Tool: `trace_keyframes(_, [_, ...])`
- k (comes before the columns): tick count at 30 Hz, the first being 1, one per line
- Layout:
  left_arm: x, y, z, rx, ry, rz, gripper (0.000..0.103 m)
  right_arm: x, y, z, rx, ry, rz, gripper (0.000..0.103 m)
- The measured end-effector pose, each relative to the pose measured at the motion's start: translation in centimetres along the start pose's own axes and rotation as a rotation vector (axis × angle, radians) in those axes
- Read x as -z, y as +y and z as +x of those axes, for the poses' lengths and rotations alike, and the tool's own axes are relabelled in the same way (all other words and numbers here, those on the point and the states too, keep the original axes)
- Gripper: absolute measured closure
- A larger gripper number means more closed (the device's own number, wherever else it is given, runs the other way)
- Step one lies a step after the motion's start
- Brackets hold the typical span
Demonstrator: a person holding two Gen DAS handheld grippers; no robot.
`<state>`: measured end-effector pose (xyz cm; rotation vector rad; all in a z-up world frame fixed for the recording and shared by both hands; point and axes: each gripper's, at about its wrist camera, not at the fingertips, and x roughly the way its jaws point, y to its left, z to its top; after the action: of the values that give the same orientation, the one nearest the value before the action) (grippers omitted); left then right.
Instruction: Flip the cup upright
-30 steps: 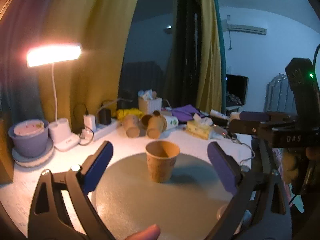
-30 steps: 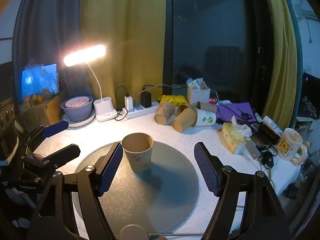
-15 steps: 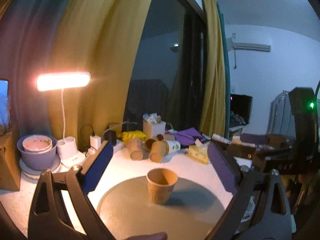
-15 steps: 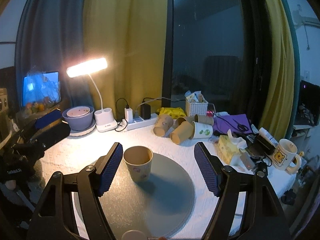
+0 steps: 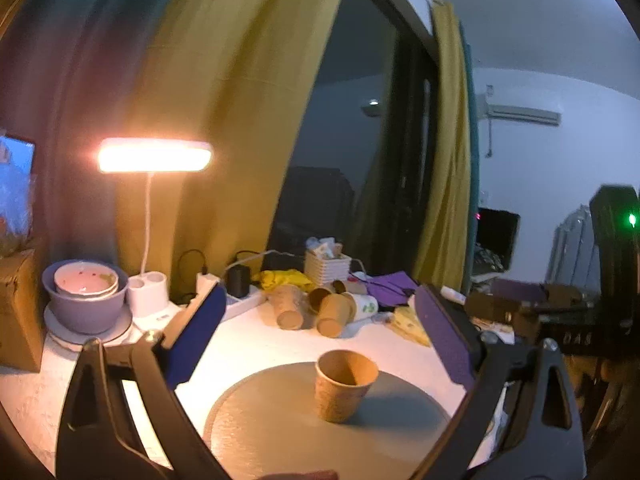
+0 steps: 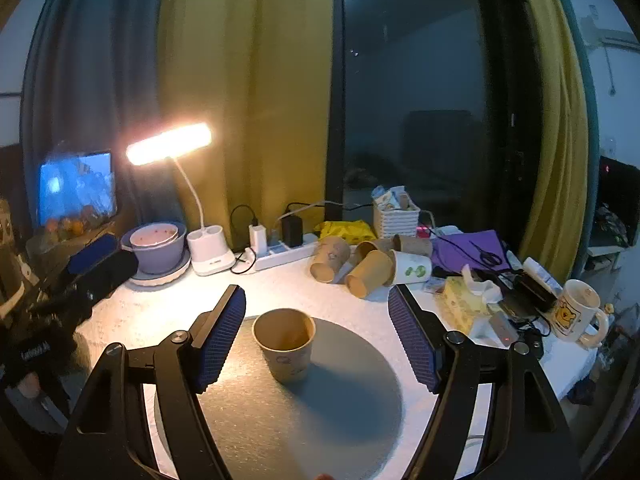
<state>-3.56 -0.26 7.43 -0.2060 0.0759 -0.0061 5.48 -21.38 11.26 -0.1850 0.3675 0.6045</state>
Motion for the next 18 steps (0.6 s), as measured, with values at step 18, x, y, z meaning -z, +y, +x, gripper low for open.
trace_keyframes(18, [0.8, 0.0, 1.0, 0.006, 0.045, 0.002, 0.007, 0.9, 0.8, 1.7, -0.02, 0.045, -0.009, 0.026])
